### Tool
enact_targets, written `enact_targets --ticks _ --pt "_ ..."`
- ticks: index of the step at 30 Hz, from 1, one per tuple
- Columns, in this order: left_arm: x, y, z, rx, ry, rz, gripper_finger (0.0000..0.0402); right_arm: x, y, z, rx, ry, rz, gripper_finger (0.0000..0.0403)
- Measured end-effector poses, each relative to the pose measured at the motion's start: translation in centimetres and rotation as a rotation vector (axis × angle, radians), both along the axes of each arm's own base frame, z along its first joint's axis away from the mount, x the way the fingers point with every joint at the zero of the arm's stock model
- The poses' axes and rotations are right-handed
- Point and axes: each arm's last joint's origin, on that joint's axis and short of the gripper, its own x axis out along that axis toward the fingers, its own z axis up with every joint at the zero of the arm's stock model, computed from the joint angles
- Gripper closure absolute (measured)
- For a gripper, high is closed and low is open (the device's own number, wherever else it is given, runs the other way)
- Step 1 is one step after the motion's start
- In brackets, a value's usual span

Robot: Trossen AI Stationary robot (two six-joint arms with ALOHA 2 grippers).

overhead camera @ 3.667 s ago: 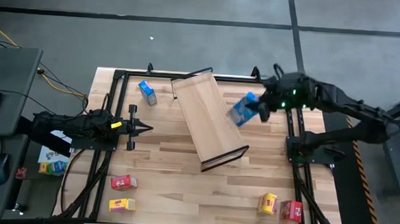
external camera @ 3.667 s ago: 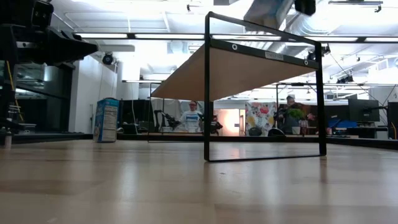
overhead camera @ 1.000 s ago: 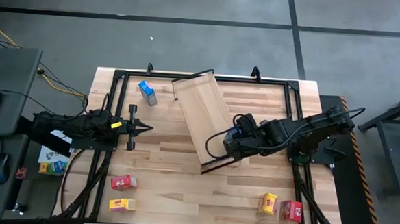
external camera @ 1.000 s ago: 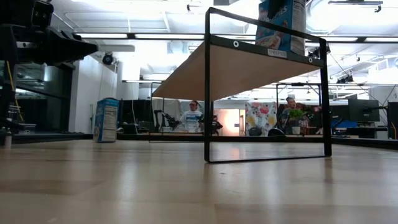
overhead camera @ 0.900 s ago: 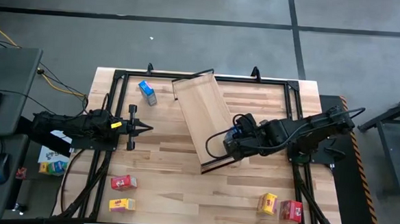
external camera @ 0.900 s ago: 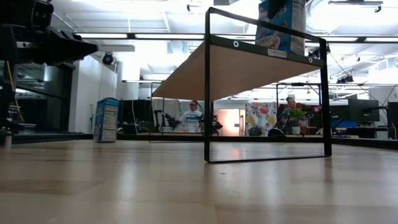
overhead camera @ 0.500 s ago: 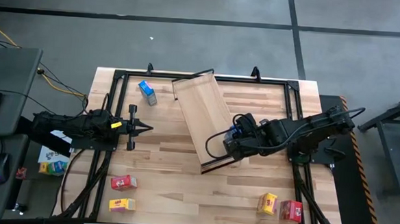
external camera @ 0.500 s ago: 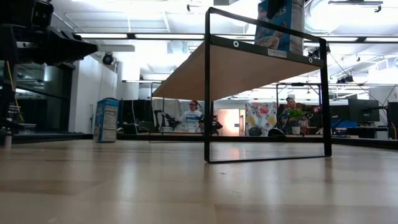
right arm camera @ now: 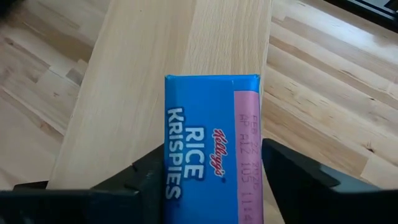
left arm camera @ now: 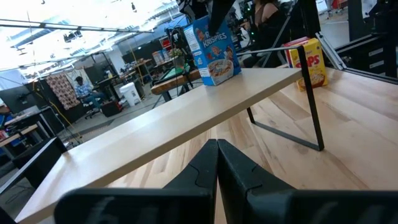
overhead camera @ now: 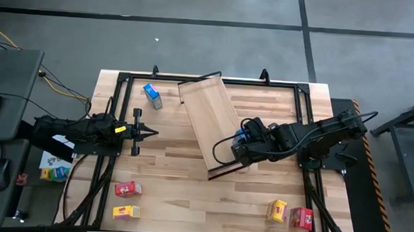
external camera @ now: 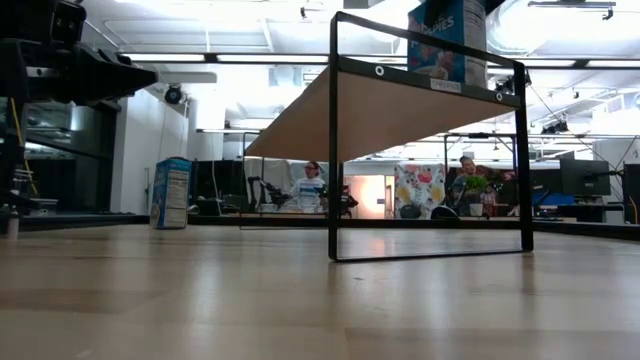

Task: Stack cereal on shelf
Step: Put the right blue cereal box on the shelf, then put the blue cereal box on the shelf aligned with the other blue cereal box

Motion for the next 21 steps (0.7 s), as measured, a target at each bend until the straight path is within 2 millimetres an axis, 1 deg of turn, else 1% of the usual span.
enact_targets --ticks 7,9,13,21 --pt "0.0 0.0 0.0 0.000 0.000 0.000 0.0401 0.0 0.0 0.0 0.002 -0.001 -0.001 0.0167" --pt "0.0 0.0 0.0 0.000 0.000 0.000 0.0401 0.0 0.0 0.4 0.006 -0.011 0.002 0.0167" --pt "0.0 0.0 0.0 0.000 0.000 0.000 0.0401 0.1 0.0 1.6 0.009 -0.043 0.027 0.0166" --pt "0.0 0.0 0.0 0.000 0.000 0.000 0.0402 -0.1 0.0 5.1 -0.005 -0.111 0.147 0.0166"
